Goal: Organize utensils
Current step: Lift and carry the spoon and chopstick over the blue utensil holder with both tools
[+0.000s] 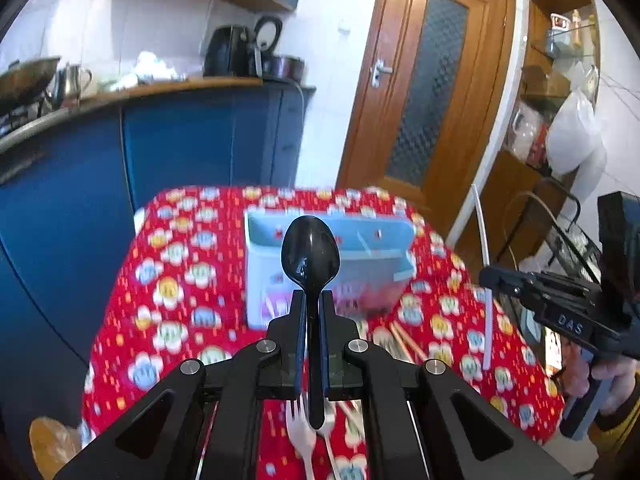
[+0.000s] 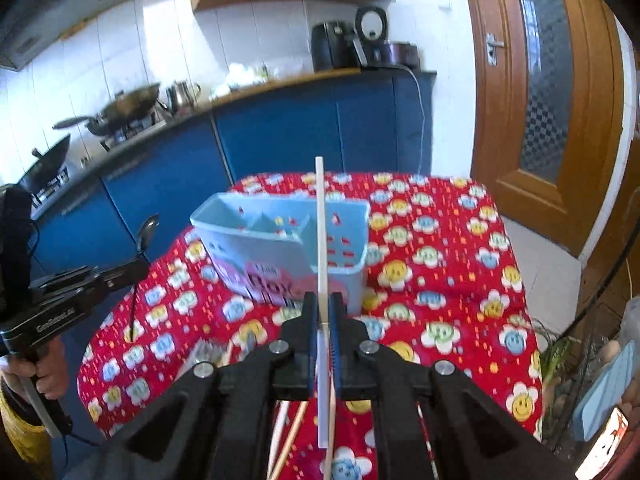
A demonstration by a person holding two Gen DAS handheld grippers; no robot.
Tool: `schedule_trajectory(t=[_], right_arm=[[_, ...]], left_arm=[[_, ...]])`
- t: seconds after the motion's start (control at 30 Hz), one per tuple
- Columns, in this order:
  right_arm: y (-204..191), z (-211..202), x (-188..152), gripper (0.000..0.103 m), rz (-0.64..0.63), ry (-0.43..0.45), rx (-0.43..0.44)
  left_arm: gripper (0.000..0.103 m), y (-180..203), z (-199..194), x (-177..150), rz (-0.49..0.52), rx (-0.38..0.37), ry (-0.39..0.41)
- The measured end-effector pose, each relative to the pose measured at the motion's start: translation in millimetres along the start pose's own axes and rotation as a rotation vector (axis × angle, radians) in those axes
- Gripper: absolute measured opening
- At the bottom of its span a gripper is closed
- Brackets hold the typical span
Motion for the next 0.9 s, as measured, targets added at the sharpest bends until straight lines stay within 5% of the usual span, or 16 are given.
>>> schedule_trajectory(t=[0.53,0.9], right_arm=[[-3.9,13.8,63.1,0.007,0.018,0.223,0.041],[6.2,69.3,79.9,0.007,0.020,0.292,0.070]], left_arm=[[0.005,-31.4,45.5,77.2,-0.056,0.109,0.248],[0.006,-33.9,94.1,56.5,-0.006,0.185,0.311]])
Point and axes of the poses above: each gripper's, at about its wrist camera, not at the fingertips, and z roughly the way its jaws point, y to its right, x to its top, the point moved 6 cm from there along z, roughly the way its jaws point, and after that the axes turned 6 degrees about z, right-handed, at the moved point
